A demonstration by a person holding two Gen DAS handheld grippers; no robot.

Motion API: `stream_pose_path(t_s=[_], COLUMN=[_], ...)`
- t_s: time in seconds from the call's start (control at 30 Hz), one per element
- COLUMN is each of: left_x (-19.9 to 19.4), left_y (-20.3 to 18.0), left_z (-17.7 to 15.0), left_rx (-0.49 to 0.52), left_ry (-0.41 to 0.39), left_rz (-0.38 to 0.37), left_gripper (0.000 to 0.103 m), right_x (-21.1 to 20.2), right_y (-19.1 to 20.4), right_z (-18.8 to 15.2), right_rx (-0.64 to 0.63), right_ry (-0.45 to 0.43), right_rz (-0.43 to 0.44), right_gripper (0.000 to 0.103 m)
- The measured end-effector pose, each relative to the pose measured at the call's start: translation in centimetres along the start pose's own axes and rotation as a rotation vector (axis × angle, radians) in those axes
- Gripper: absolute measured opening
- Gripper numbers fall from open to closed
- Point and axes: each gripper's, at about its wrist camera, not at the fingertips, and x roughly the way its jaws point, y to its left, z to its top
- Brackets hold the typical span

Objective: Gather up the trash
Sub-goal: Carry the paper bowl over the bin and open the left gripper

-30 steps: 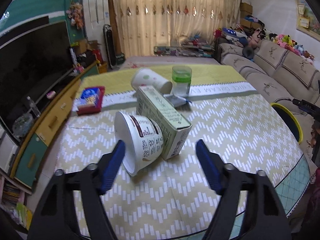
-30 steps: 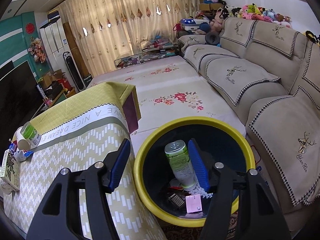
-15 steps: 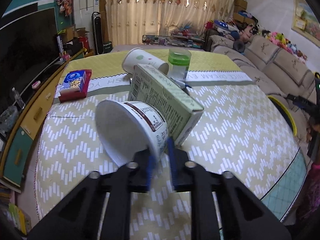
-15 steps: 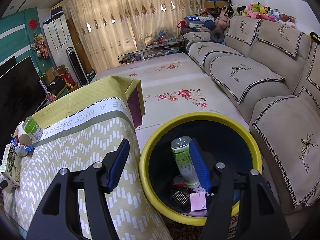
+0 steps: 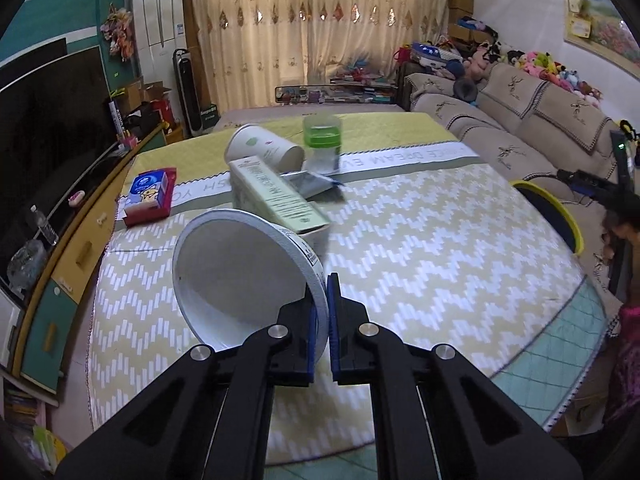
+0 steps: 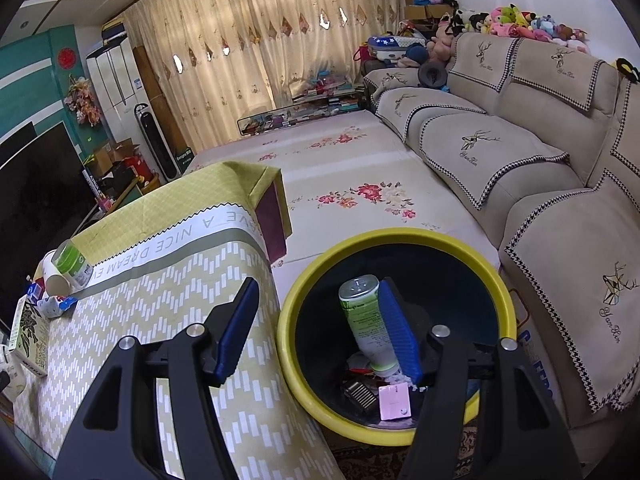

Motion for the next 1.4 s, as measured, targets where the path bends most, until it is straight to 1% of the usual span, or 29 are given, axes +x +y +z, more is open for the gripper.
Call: stream_pose_path(t_s=[0.1, 0.2, 0.4, 0.57, 0.7, 0.9, 1.0, 1.17, 1.3, 1.4], left_x=[-1.1, -1.2, 0.9, 3.4, 5.4, 7.7, 8.6, 10.4, 12.6, 14.4], left_y=[-1.5, -3.8, -9.5, -14.2, -17.3, -23.2, -26.7, -33.6, -38.4, -41.0], left_z=[0.2, 0.7, 2.9, 5.5, 7.2, 9.8, 10.8, 11.8, 12.4, 12.9], left_rx=[0.012, 0.062, 0.152, 0.225, 0.276, 0.367, 0.417, 0.503, 0.526, 0.533], left_ry=[-0.018, -0.032, -0.031, -0.033, -0.021, -0.007, 0.003, 0.027, 0.064, 0.086], left_rz=[-0.034, -0.071, -0.201, -0.298, -0.341, -0.397, -0.442, -0.521, -0.562, -0.573], left_gripper=[0.006, 0.006, 0.006, 0.006, 0.006, 0.006, 0.006, 0.006, 0.006, 0.006], right_x=[-0.1, -0.5, -1.8, -2.8, -3.1, -4.0, -4.5, -5.3, -5.5, -5.4], right_y=[-0.4, -0.9, -2.5, -5.2, -7.7, -10.5, -11.6, -13.7, -14.7, -15.1], right_z=[-0.1, -0.2, -0.3, -0.8, -1.3, -1.5, -1.6, -1.8, -2.0, -2.3], right_rx=[0.008, 0.015, 0.028, 0.074, 0.113, 0.158, 0.173, 0.205, 0.217, 0.223], right_ry=[-0.001, -0.006, -0.031, -0.044, -0.043, -0.064, -0.076, -0.085, -0.085, -0.08], right_rz=[0.001, 0.002, -0.029, -0.061, -0.082, -0.096, -0.109, -0.121, -0.129, -0.13], right_gripper=[0.059, 0.059, 0.059, 0.06, 0.06, 0.06, 0.06, 0.06, 0.061, 0.061])
